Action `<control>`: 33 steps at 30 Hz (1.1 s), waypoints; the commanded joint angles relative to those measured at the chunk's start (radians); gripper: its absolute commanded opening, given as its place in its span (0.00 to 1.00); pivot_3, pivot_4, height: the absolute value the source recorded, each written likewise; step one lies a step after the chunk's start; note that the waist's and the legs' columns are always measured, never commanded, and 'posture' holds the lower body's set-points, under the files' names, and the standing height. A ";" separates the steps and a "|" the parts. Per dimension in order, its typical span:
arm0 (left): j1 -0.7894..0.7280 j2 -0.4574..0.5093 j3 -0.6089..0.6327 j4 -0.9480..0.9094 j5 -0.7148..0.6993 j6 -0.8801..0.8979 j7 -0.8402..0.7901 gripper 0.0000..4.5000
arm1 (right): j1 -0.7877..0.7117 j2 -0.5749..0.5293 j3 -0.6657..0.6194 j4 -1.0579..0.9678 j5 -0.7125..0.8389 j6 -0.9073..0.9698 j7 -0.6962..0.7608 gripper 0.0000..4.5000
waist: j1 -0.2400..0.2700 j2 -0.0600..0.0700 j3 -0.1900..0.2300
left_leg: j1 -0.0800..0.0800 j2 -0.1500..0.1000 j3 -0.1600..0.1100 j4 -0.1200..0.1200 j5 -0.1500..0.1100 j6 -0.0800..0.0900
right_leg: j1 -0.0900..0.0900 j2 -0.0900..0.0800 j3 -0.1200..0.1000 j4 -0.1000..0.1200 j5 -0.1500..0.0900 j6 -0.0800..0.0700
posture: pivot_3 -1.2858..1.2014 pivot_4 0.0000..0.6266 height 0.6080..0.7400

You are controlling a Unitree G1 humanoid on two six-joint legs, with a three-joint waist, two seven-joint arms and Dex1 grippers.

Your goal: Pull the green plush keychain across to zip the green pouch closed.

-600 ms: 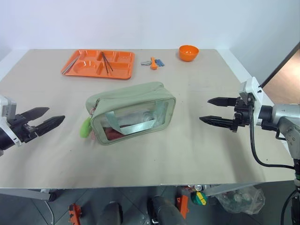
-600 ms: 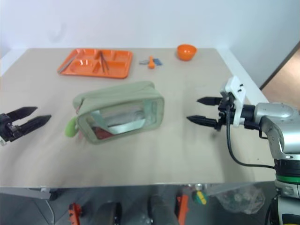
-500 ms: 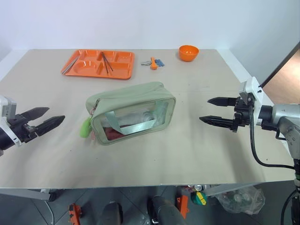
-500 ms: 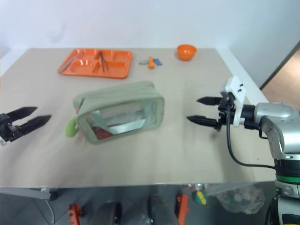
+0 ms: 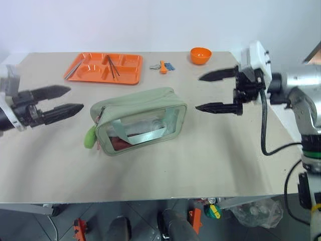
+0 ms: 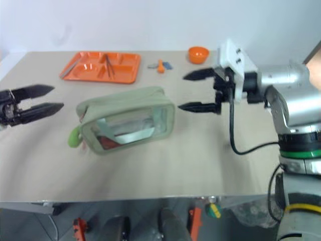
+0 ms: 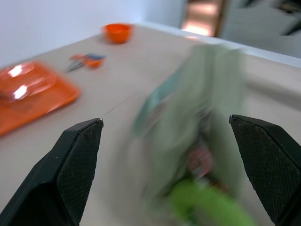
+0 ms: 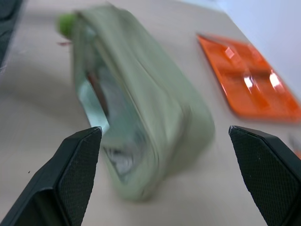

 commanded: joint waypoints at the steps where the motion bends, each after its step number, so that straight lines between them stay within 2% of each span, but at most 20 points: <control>1: -0.100 0.031 -0.052 0.001 -0.024 0.012 -0.048 0.99 | -0.110 0.072 0.078 0.057 -0.056 -0.096 0.084 1.00 | 0.000 0.000 0.000 | 0.000 0.000 -0.001 0.000 0.000 0.000 | 0.000 0.000 0.000 0.000 0.000 0.000 | 0.52 0.24 1.00; 6: -0.179 0.017 -0.112 -0.018 -0.021 0.008 -0.071 0.99 | -0.202 0.183 0.164 0.141 -0.130 -0.201 0.148 1.00 | 0.001 0.000 0.000 | -0.001 0.000 -0.002 0.001 0.000 0.000 | 0.000 0.000 -0.001 0.001 0.000 -0.001 | 0.52 0.24 1.00; 10: -0.179 -0.001 -0.125 -0.035 -0.023 0.003 -0.069 0.99 | -0.225 0.266 0.252 0.261 -0.261 -0.360 0.132 1.00 | 0.001 0.000 0.000 | -0.002 0.000 -0.002 0.001 0.000 0.000 | 0.000 -0.001 -0.001 0.001 0.000 0.000 | 0.52 0.24 1.00; 20: -0.134 -0.032 -0.109 -0.066 -0.018 -0.003 -0.040 0.99 | -0.242 0.339 0.277 0.410 -0.362 -0.488 0.132 1.00 | 0.007 0.000 0.000 | -0.002 0.000 -0.004 0.002 0.000 0.000 | 0.000 -0.002 -0.003 0.001 0.000 -0.001 | 0.52 0.24 1.00; 24: -0.115 -0.037 -0.097 -0.072 -0.023 -0.001 -0.027 1.00 | -0.239 0.337 0.267 0.414 -0.366 -0.495 0.140 0.75 | 0.007 0.000 0.000 | -0.002 0.000 -0.005 0.002 0.000 0.000 | 0.000 -0.002 -0.003 0.002 0.000 -0.002 | 0.52 0.24 1.00; 31: -0.114 -0.047 -0.100 -0.045 -0.018 -0.004 -0.019 1.00 | -0.263 0.320 0.237 0.433 -0.357 -0.487 0.144 0.20 | 0.007 0.000 0.000 | -0.002 0.001 -0.006 0.003 0.001 -0.001 | 0.000 -0.002 -0.004 0.002 0.001 -0.003 | 0.52 0.24 1.00; 33: -0.114 -0.048 -0.105 -0.039 -0.013 -0.008 -0.020 1.00 | -0.265 0.316 0.233 0.435 -0.358 -0.489 0.146 0.07 | 0.007 0.000 0.000 | -0.002 0.000 -0.006 0.003 0.001 -0.001 | 0.000 -0.002 -0.004 0.002 0.001 -0.003 | 0.52 0.24 1.00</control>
